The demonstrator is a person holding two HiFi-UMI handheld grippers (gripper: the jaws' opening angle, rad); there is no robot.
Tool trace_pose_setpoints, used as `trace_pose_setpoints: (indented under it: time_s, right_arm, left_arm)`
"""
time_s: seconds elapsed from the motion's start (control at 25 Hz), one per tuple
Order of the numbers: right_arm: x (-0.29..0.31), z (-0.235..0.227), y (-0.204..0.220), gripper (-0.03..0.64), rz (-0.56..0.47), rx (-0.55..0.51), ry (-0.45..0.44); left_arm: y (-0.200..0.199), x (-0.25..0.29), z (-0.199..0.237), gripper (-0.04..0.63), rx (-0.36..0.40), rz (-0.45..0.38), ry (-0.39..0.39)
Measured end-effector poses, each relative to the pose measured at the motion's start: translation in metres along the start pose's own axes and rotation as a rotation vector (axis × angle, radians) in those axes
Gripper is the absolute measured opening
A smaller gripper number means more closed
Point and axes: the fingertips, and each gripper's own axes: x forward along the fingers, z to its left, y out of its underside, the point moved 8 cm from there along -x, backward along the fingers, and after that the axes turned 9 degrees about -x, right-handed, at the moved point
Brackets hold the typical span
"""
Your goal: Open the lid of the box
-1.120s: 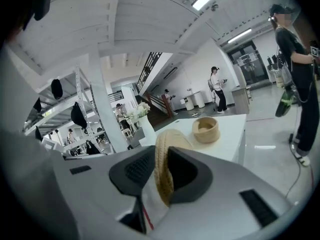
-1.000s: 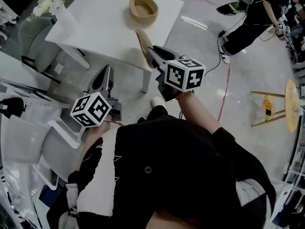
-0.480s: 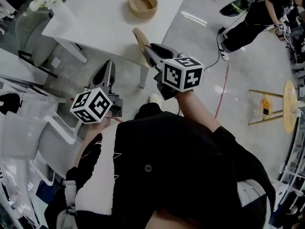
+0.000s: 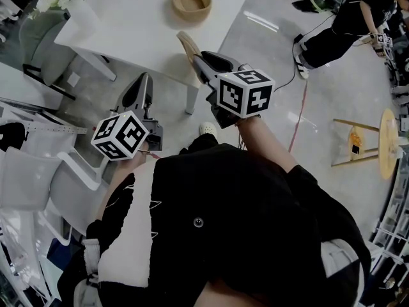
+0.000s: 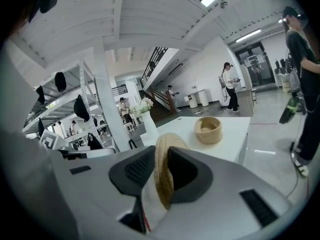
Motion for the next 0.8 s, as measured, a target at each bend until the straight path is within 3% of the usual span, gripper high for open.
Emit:
trace_pose_setpoints:
  time_s: [0.8]
  right_arm:
    - [0.0029,0.0035,-0.002,0.089,0.006,-0.044,-0.005]
  left_arm:
    - [-0.0024,0.0017,-0.0003,0.011,0.011,-0.001,0.006]
